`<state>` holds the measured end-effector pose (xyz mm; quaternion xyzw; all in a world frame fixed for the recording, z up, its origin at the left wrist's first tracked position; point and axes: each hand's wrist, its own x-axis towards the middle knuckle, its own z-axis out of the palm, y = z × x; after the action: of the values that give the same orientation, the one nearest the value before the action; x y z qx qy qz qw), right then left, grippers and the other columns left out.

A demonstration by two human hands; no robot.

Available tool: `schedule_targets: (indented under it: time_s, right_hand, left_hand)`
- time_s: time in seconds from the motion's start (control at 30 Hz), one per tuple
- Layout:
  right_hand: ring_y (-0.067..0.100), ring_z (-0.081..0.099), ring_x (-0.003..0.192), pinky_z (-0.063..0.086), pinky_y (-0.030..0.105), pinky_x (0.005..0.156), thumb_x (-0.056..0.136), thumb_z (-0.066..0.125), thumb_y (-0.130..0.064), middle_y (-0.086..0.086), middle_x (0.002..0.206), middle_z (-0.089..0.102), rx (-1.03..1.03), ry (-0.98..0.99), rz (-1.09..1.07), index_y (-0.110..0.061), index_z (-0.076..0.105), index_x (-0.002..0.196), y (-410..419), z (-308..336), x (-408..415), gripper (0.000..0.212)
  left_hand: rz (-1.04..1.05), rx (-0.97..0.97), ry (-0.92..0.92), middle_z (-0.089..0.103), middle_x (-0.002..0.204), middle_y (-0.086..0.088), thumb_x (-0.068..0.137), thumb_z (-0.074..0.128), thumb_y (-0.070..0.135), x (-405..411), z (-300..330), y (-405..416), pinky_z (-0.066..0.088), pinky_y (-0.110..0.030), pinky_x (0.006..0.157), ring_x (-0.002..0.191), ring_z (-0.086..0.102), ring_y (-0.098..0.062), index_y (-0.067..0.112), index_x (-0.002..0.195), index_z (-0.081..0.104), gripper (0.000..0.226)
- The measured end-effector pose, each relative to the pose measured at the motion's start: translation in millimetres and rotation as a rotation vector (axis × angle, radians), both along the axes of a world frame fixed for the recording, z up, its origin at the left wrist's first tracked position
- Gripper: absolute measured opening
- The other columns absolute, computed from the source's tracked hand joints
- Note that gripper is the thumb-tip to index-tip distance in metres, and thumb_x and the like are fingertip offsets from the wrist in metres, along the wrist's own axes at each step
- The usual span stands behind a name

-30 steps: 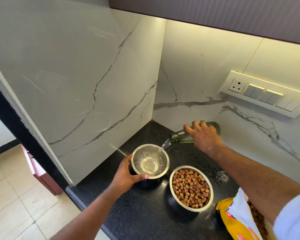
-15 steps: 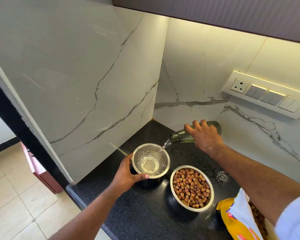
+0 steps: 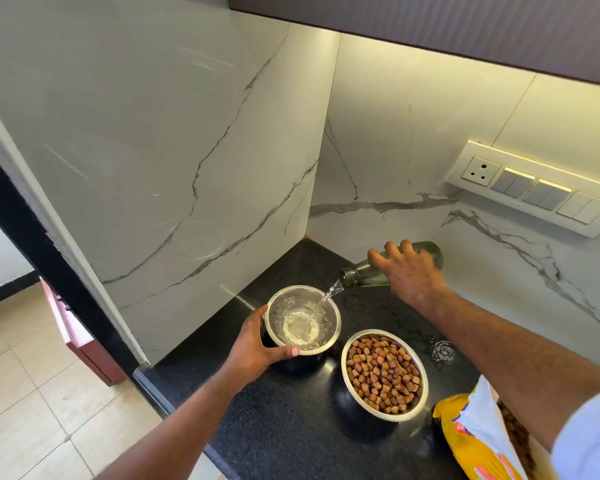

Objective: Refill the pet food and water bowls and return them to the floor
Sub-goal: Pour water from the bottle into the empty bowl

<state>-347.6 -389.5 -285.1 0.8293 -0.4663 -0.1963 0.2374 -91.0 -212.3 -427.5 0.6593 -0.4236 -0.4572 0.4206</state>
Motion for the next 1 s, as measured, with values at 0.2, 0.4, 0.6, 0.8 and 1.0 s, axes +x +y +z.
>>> schedule_targets:
  time_s: [0.2,0.4,0.6,0.8,1.0]
  right_hand:
    - [0.037,0.053,0.122,0.060,0.048,0.086,0.078,0.083,-0.026,0.016,0.137,0.050,0.000,0.002,0.009,-0.025,0.026,0.147,2.0,1.0,2.0,0.089]
    - [0.037,0.053,0.123,0.059,0.048,0.085,0.079,0.084,-0.028,0.016,0.138,0.050,-0.007,0.003,0.011,-0.026,0.025,0.147,4.4,1.0,2.5,0.090]
    - [0.037,0.052,0.124,0.059,0.049,0.086,0.078,0.084,-0.027,0.016,0.139,0.049,-0.012,0.010,0.011,-0.026,0.026,0.148,5.4,1.0,3.5,0.091]
    - [0.038,0.052,0.125,0.058,0.049,0.086,0.077,0.085,-0.028,0.016,0.139,0.050,-0.015,0.017,0.008,-0.027,0.027,0.147,6.3,1.3,4.9,0.091]
    - [0.036,0.053,0.122,0.060,0.048,0.083,0.076,0.085,-0.026,0.016,0.136,0.051,-0.020,0.026,0.012,-0.026,0.030,0.145,7.4,4.5,6.1,0.088]
  left_hand:
    - [0.000,-0.007,0.007,0.038,0.160,0.000,0.050,0.099,0.050,-0.5,0.9,-0.5,0.032,-0.045,0.122,0.147,0.037,-0.020,0.027,0.156,0.029,0.129]
    - [0.005,-0.003,0.002,0.038,0.160,-0.001,0.053,0.099,0.047,-0.5,0.5,-0.8,0.032,-0.047,0.123,0.147,0.037,-0.021,0.026,0.157,0.028,0.127]
    - [0.007,-0.003,-0.005,0.038,0.160,0.000,0.054,0.099,0.047,-0.5,-0.5,0.9,0.032,-0.047,0.122,0.147,0.037,-0.020,0.028,0.157,0.029,0.126]
    - [0.009,0.000,-0.018,0.038,0.160,0.000,0.055,0.099,0.045,-1.2,-1.0,1.3,0.032,-0.044,0.121,0.147,0.037,-0.019,0.029,0.156,0.029,0.124]
    - [0.002,-0.004,-0.058,0.036,0.161,0.000,0.057,0.099,0.046,-1.6,-0.7,1.7,0.031,-0.042,0.120,0.147,0.035,-0.019,0.030,0.155,0.028,0.122]
